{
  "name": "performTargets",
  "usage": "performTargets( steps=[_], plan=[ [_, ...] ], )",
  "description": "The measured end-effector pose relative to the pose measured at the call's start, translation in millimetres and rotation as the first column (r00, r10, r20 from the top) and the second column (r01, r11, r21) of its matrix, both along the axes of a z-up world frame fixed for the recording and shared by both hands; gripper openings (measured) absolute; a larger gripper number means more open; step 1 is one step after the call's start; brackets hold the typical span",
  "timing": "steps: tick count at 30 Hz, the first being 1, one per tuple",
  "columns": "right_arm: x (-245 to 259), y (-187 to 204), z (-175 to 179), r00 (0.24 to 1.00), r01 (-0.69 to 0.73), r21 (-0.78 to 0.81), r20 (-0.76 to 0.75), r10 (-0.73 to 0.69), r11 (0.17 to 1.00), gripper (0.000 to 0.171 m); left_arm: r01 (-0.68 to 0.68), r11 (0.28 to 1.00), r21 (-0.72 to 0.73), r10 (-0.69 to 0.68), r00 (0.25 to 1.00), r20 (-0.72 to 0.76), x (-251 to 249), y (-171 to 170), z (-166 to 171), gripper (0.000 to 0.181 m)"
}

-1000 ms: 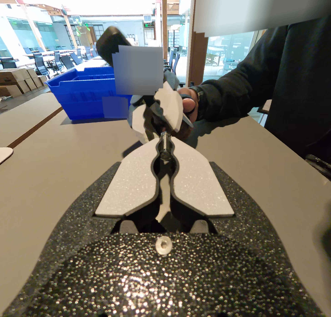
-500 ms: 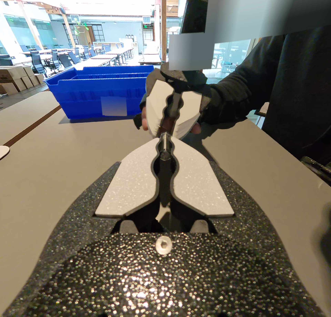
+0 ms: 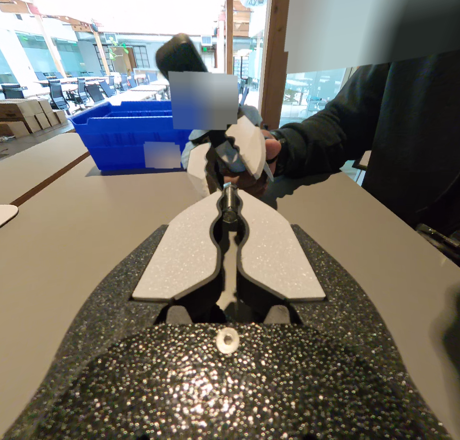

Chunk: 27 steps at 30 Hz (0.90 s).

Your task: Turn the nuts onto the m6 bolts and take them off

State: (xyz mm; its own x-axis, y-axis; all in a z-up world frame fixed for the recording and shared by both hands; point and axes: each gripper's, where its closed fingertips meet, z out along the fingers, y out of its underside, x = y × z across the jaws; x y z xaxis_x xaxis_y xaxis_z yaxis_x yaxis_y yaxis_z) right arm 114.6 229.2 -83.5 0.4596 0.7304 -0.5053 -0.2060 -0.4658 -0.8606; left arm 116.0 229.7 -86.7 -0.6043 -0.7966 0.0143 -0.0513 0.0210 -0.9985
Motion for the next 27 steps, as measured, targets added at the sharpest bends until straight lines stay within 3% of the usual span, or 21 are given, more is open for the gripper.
performTargets(
  steps=[5, 9, 12, 20, 23, 27],
  plan=[
    [11.1, 8.2, 5.2, 0.963, 0.138, 0.238, 0.196, -0.187, 0.961, 0.034, -0.101, 0.990, -0.097, 0.112, 0.987, 0.113, 2.9, 20.1, 18.3, 0.005],
    [29.5, 18.0, 1.5, 0.877, 0.235, 0.384, 0.313, -0.365, 0.893, 0.030, -0.340, 0.925, -0.170, 0.375, 0.892, 0.254, 12.1, 51.9, 37.6, 0.005],
    [40.4, 22.2, 1.3, 0.839, 0.279, 0.434, 0.324, -0.437, 0.857, 0.027, -0.474, 0.873, -0.119, 0.488, 0.833, 0.262, 21.2, 61.1, 32.9, 0.005],
    [47.3, 22.7, 9.7, 0.885, 0.323, 0.379, 0.203, -0.418, 0.867, 0.026, -0.547, 0.837, -0.008, 0.525, 0.800, 0.291, 28.6, 57.4, 27.1, 0.005],
    [39.2, 16.5, 21.3, 0.959, 0.272, 0.228, 0.017, -0.284, 0.935, 0.031, -0.569, 0.812, 0.132, 0.503, 0.796, 0.336, 31.5, 50.5, 20.5, 0.005],
    [39.3, 12.4, 30.7, 0.968, 0.191, 0.081, -0.178, -0.174, 0.978, 0.035, -0.541, 0.805, 0.241, 0.443, 0.820, 0.363, 35.8, 35.5, 12.7, 0.005]
  ],
)
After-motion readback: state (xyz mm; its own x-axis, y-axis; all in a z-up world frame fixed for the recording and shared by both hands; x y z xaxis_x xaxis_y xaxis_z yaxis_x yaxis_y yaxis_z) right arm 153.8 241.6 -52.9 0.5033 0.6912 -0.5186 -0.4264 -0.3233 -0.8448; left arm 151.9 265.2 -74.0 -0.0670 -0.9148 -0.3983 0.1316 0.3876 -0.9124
